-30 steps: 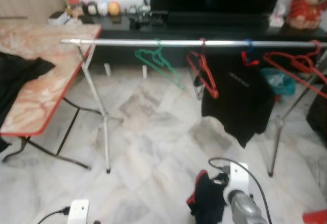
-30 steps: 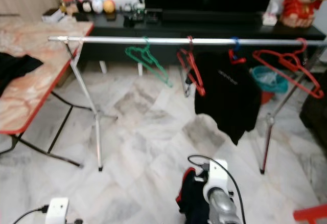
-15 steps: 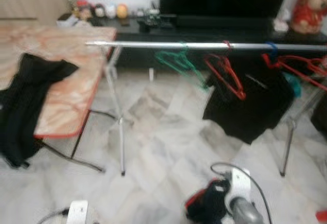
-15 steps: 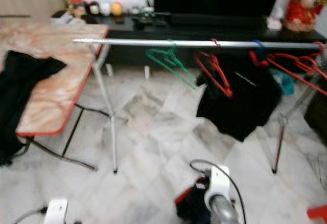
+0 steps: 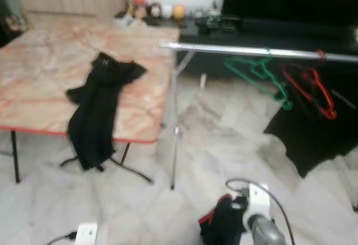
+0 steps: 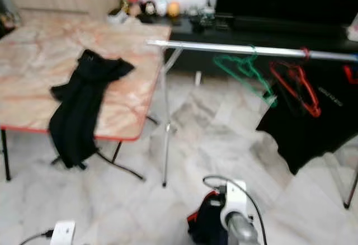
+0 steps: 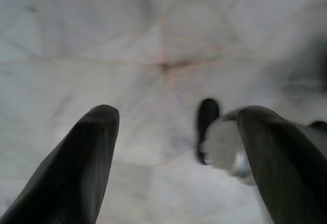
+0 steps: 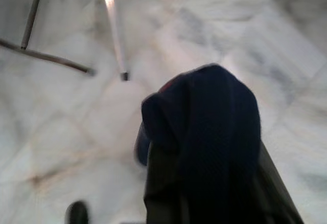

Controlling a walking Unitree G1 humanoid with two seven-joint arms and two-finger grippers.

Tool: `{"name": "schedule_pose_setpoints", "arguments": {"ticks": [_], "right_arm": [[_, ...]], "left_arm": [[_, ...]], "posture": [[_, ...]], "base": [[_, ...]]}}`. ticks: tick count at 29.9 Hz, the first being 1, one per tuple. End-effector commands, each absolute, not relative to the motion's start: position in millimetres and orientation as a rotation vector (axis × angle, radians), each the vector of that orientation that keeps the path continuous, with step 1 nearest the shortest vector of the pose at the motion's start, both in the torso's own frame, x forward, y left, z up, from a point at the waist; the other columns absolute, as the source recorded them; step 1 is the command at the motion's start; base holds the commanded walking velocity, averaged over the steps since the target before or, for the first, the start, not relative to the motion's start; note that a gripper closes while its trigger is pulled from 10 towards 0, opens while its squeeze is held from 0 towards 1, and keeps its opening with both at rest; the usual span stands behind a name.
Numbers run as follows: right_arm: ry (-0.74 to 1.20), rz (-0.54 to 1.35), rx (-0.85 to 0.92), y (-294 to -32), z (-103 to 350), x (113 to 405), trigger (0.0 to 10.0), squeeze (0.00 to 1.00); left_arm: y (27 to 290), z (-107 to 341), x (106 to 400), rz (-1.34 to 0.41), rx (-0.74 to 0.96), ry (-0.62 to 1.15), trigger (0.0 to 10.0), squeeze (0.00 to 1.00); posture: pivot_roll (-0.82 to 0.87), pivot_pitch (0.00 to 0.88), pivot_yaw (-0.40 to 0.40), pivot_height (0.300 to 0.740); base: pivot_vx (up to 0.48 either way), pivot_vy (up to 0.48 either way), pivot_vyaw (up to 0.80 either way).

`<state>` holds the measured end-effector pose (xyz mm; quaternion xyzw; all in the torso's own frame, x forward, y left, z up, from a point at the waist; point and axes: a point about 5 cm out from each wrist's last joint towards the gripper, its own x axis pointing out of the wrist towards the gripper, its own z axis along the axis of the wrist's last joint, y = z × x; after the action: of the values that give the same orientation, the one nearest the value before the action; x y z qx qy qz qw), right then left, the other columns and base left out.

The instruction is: Hang hanger

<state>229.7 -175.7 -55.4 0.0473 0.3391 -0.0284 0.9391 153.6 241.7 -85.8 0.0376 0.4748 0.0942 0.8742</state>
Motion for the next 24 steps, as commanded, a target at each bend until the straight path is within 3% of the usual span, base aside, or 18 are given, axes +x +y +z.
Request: {"name": "schedule_pose_setpoints", "arguments": {"ticks": [1,24], "right_arm": [[0.668,-0.066,0.091,-179.6,-52.4,232.6,10.0,0.00],[0.671,-0.067,0.096,-179.2,-53.1,231.8,10.0,0.00]], "left_arm": [[239.3,-86.0,155.5,0.194,0.075,0.997,10.0,0.00],[239.5,-85.3,157.1,0.186,0.079,0.996,10.0,0.00]], "posture": [[0.01,0.000,-0.036,0.740],[0.02,0.000,-0.035,0.740]], "base": [[0.000,0.469,0.00],[0.000,0.463,0.00]]}}
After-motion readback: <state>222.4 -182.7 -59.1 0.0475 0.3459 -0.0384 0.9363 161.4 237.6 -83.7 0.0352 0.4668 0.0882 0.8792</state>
